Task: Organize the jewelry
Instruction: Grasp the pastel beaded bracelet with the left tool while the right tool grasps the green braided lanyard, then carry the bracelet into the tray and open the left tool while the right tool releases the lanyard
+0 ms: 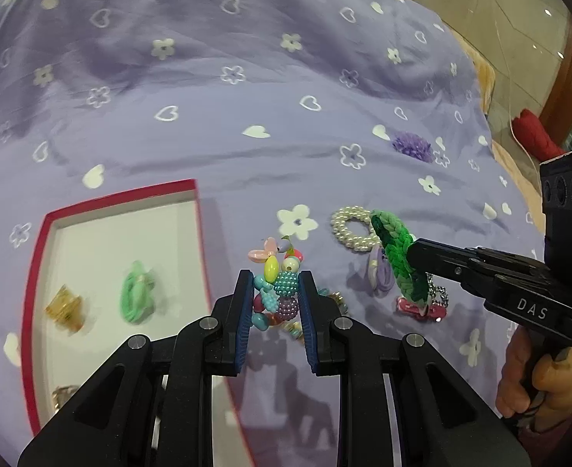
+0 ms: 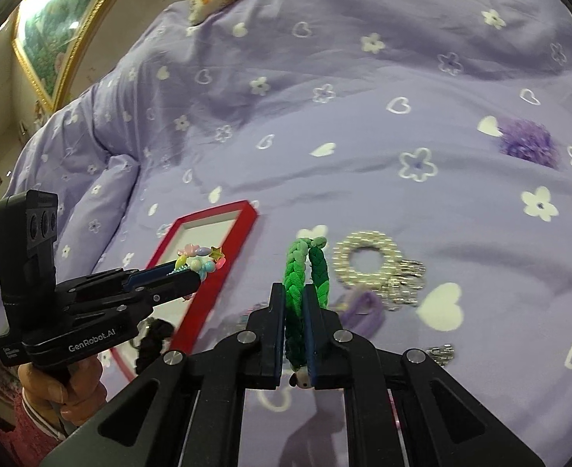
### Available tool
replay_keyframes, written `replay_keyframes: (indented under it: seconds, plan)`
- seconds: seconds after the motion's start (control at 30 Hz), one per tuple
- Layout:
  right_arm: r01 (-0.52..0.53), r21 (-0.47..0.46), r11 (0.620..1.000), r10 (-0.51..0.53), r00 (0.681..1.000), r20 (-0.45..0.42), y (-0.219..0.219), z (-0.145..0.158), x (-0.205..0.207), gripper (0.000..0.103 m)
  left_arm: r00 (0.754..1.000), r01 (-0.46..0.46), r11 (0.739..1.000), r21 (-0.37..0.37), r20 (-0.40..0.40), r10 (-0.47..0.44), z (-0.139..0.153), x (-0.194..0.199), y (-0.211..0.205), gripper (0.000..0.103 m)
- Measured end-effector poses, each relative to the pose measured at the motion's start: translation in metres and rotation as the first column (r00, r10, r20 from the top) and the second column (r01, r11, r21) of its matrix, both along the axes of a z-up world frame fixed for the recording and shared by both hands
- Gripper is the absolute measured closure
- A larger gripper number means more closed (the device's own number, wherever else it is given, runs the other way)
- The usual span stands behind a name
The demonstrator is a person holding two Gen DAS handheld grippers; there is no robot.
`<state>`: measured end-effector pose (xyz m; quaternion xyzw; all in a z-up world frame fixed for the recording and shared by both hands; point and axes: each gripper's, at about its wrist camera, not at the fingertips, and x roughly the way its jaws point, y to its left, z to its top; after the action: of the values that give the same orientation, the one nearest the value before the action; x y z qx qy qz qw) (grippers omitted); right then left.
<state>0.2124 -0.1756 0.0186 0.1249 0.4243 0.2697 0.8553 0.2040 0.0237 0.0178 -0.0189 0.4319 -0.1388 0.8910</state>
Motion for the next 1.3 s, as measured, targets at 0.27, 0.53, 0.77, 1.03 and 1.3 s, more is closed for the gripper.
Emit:
replay_keyframes:
  seconds: [0.27,0.53,0.77,1.03,1.3]
  plan:
    - [-0.075,0.007,0.997,0.075,0.997,0.012,0.039,0.009,-0.008,0.095,0.996,-0.09,0.995,-0.034,0.014,0.09,0.004,-0.022,0.047,0.082]
    - [-0.152,0.01,0.988,0.152,0.988,0.023,0.085,0.013,-0.013,0.095,0.984,-0.175,0.984,-0.045,0.014,0.176,0.001,-0.037,0.094,0.082]
    - [-0.216,-0.004,0.976,0.217,0.976,0.02,0.125,0.011,-0.012,0.095,0.972,-0.234,0.971,-0.054,0.007,0.235,-0.006,-0.04,0.127,0.082]
    - [-0.253,-0.026,0.967,0.253,0.967,0.006,0.16,0.001,-0.003,0.095,0.959,-0.284,0.956,-0.068,-0.026,0.283,-0.022,-0.033,0.154,0.082]
    - [-0.276,-0.103,0.956,0.276,0.961,-0.015,0.192,-0.018,0.01,0.095,0.951,-0.304,0.95,-0.064,-0.082,0.299,-0.05,-0.015,0.168,0.082]
